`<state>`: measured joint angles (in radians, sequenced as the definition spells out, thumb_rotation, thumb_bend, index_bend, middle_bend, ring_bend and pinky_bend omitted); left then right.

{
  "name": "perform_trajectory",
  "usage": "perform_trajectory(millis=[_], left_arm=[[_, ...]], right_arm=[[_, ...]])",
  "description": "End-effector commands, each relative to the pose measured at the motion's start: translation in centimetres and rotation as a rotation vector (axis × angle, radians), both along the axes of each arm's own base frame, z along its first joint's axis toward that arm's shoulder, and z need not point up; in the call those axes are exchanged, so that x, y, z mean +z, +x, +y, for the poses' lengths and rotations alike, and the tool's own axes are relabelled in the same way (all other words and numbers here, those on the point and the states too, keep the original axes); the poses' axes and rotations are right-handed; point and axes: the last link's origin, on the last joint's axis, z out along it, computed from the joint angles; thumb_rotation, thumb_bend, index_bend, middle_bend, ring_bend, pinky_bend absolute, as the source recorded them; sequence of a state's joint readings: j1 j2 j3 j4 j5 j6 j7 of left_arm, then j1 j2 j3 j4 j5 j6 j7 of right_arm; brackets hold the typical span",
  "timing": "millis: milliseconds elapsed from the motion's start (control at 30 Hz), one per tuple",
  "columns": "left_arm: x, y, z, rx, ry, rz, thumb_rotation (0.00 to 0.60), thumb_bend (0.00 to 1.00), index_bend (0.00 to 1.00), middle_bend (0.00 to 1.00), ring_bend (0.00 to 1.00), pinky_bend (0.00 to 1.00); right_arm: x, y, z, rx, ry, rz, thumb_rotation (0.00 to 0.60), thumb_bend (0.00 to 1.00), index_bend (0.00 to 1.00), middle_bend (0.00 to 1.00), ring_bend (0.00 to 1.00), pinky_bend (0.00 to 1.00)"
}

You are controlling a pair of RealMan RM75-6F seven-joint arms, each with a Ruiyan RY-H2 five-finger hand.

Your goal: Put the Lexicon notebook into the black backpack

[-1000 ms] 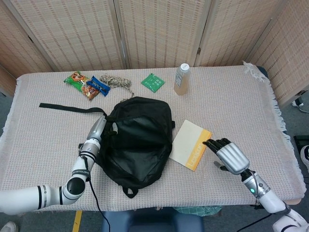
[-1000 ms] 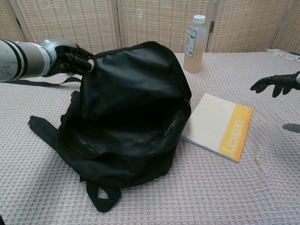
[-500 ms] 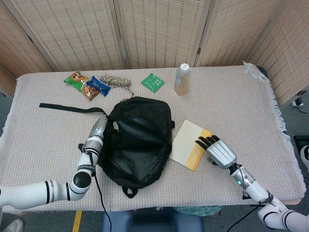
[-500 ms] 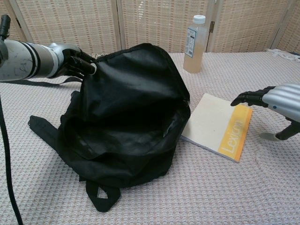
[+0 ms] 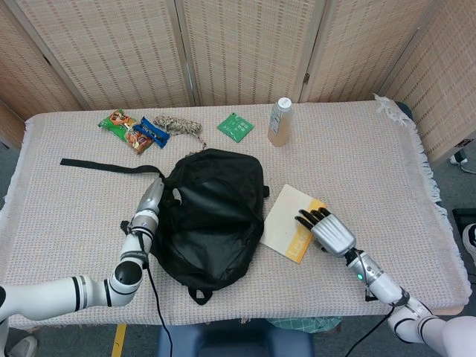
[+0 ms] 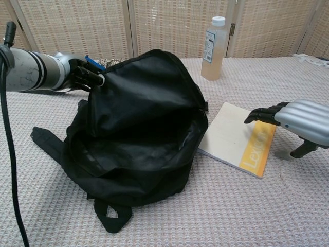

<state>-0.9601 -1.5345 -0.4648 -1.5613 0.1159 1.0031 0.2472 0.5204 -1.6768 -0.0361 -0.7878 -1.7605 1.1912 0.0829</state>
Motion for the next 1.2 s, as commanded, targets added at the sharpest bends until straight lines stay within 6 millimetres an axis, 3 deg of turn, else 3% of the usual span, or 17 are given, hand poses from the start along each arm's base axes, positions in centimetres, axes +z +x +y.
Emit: perform_trajectory(millis=[33,600,667,733,1200], left_arm=[[0.0,-0.1,0.1,0.005,-0.001,-0.001,0.6,0.77,0.72,0.41,0.3,0.12],[-0.2,-0.5,-0.2,-0.001,-0.014,-0.005,0.6,0.77,0.72,0.42,0.29,0.11],[0.8,0.5,0.7,-0.039,-0.019,0.017,0.6,0.77,0.72,0.41,0.29,0.11],[-0.6,-0.7,-0.6,-0.009,-0.036,0.023,0.6,0.77,0.72,0.42,0.29,0.11],[-0.1,-0.9,-0.5,-0.012,-0.018,-0.005,0.6,0.77,0.72,0.41,0.29,0.11]], right_arm=[[-0.3,0.2,-0.2,0.003,0.005,0.002,0.6,0.3,0.21,0.19,0.26,0.27],[-1.6,1.3,-1.1,0.028,0.017,0.013,0.6,0.3,0.27,0.21,0.3,0.27],[-1.6,1.5,-1.2,0.03,0.015,0.004,0.6,0.3,0.29,0.22,0.31,0.28],[-1.6,1.5,-1.4,0.031,0.013,0.001,0.6,0.3,0.31,0.23,0.32,0.28],[-1.0,1.8,-1.9,0.04,-0.003,-0.006,0.6,0.3,0.35,0.27,0.35,0.3]])
